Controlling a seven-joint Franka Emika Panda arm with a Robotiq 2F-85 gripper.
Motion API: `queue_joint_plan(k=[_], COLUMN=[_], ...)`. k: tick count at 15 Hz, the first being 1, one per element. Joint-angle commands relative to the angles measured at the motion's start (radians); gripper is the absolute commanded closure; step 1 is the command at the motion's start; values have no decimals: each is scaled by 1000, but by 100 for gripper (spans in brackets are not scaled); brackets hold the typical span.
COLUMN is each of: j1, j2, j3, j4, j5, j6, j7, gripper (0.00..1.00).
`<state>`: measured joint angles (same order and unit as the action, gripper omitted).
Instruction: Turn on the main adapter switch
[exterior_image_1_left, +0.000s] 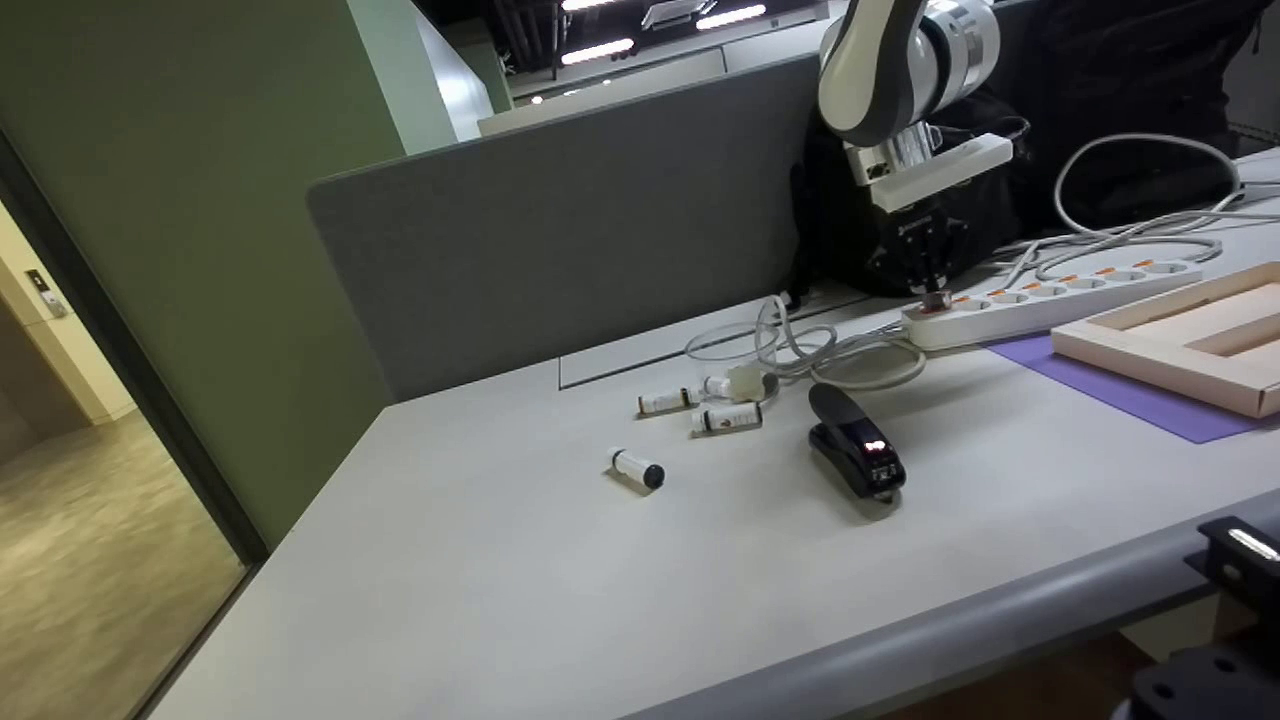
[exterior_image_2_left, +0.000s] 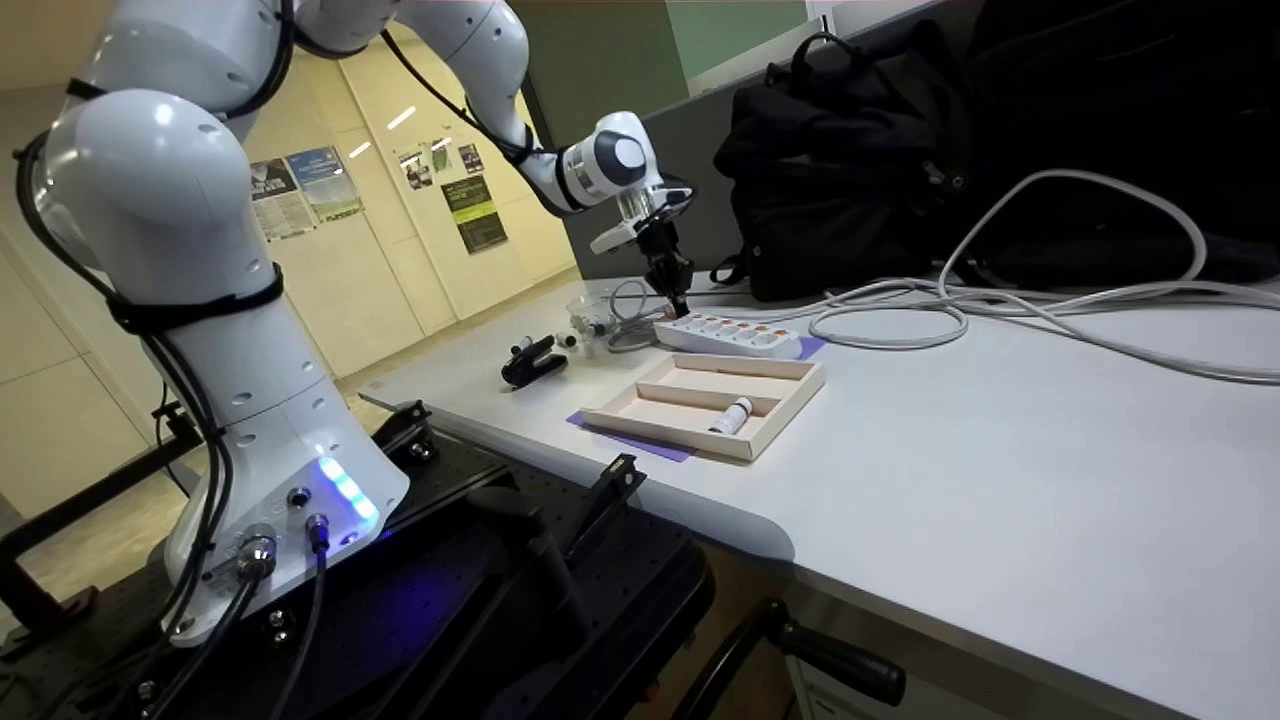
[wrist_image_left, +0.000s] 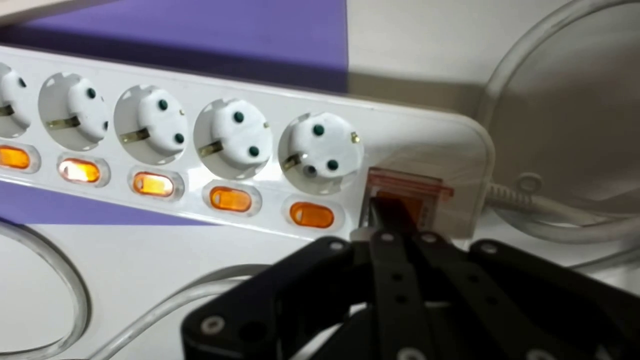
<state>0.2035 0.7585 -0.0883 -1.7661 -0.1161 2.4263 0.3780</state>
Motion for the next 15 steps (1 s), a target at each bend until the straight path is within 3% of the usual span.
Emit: queue_joint_plan(k=[1, 5, 8, 11, 15], j1=[-27, -140, -232, -277, -291], j2=[50, 89, 123, 155, 99], j3=[16, 89, 144, 158, 169], j4=[17, 46, 93, 152, 266], j5=[29, 132, 248, 316, 337], j6=[9, -11, -96, -185, -374], j7=[-24, -189, -305, -348, -387], gripper=[100, 100, 100, 100, 100])
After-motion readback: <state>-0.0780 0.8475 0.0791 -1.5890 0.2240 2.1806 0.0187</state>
